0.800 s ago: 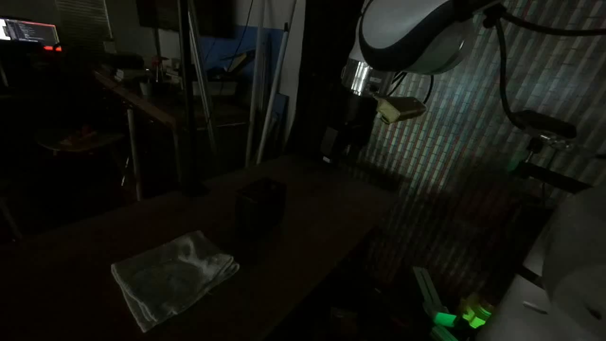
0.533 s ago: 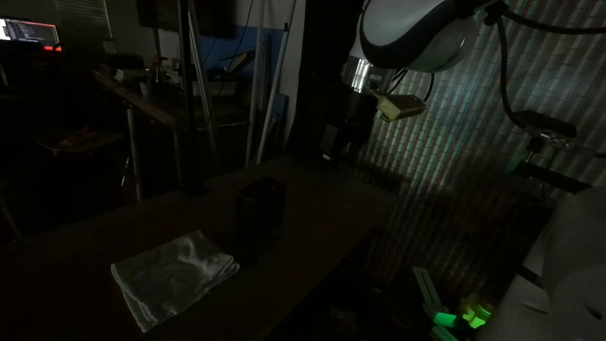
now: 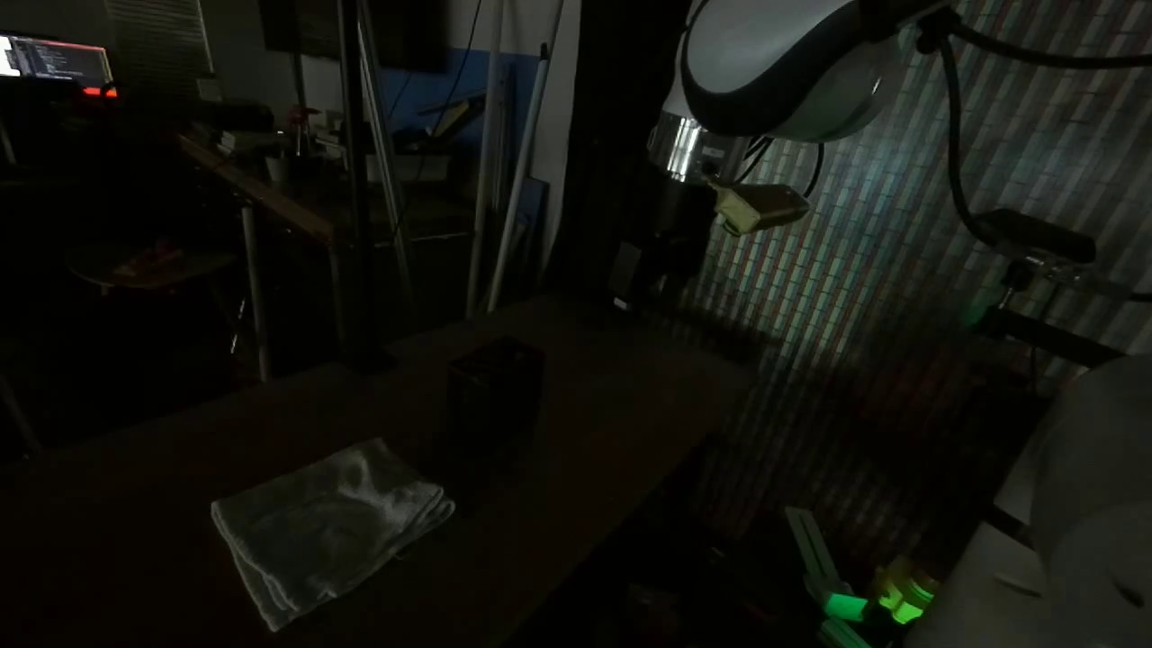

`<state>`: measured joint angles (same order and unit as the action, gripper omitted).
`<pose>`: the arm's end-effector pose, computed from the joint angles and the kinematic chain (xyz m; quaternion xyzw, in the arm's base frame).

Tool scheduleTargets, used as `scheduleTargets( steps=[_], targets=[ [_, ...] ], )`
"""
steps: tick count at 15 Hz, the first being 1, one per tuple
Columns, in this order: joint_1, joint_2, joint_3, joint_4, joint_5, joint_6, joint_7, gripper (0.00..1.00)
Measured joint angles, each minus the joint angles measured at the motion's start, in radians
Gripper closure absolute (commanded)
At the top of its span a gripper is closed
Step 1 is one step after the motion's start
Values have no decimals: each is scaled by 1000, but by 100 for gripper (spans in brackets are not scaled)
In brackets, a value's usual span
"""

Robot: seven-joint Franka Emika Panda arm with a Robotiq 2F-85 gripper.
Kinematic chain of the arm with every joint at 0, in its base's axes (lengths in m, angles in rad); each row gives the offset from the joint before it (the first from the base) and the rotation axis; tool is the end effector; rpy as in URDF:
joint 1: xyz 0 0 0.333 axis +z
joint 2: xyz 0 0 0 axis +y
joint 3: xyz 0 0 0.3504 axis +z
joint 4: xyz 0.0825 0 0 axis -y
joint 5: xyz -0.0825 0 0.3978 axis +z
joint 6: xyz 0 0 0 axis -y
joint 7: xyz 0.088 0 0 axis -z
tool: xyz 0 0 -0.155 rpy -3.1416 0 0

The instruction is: Put the towel inside the black box

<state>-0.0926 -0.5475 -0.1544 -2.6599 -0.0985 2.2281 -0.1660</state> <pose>0.3651 -0.0955 0.3945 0.9984 -0.0037 0.0550 0.0115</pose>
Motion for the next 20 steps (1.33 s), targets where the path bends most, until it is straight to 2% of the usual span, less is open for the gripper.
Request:
scheduleTargets(
  steps=[5, 7, 10, 16, 20],
  targets=[
    [1, 11, 10, 1, 0, 0, 5, 0],
    [8, 34, 41, 10, 1, 2, 33, 0],
    [31, 90, 123, 55, 1, 3, 123, 0],
    [94, 260, 286, 241, -1, 1, 340, 0],
    [131, 387, 340, 386, -19, 2, 438, 0]
  ],
)
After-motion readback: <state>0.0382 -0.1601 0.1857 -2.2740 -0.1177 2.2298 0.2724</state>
